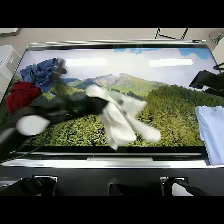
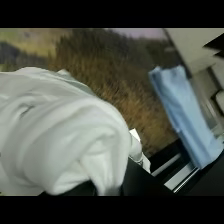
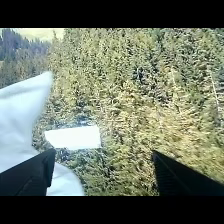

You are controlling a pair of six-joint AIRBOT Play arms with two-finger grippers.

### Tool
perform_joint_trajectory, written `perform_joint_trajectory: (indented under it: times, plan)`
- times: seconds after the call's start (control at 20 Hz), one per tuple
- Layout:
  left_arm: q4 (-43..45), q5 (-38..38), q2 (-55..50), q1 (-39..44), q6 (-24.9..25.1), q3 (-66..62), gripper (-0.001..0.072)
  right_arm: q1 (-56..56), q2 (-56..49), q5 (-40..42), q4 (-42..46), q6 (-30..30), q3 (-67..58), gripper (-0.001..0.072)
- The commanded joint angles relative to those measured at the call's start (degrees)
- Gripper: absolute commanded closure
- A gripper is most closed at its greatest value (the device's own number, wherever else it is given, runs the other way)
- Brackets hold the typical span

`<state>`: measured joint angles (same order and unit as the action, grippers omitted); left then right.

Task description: Fold the clothes and pants, and hang the long-sleeved shirts on hangers.

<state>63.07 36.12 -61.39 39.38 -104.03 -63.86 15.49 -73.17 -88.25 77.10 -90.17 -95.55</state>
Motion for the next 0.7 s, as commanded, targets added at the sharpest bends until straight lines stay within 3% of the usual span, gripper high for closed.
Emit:
perform_joint_trajectory:
  times: [0.0,0.05,0.25,0.45,0.55,0.65]
  plan:
    - [-0.2,6.19,-13.64,1.14,-1.77,0.61,0.028,-0.04,0.9,-1.86,-0.02,-0.5,0.61,0.0035]
    - [-2.51,9.35,-16.15,-1.33,-1.03,-0.87,0.0,-0.04,0.7,-1.88,-0.02,-0.48,1.29,0.0035]
    - [-3.67,27.93,-16.24,-17.05,11.08,-9.97,-0.0009,-0.04,-1.92,-2.12,0.0,-0.44,8.17,0.0031]
    - [-3.58,43.89,-13.99,-26.62,15.87,-6.6,-0.0008,-0.04,-3.91,-4.02,-3.13,1.6,24.33,0.0005]
    - [-6.08,41.88,-12.66,-24.65,17.38,2.69,-0.0008,-0.04,-3.91,-3.45,-3.48,3.3,32.72,0.0003]
    - [-14.6,35.78,-12.48,-20.59,20.11,12.63,-0.0008,-0.04,-3.91,-1.6,-3.65,4.55,39.08,0.0003]
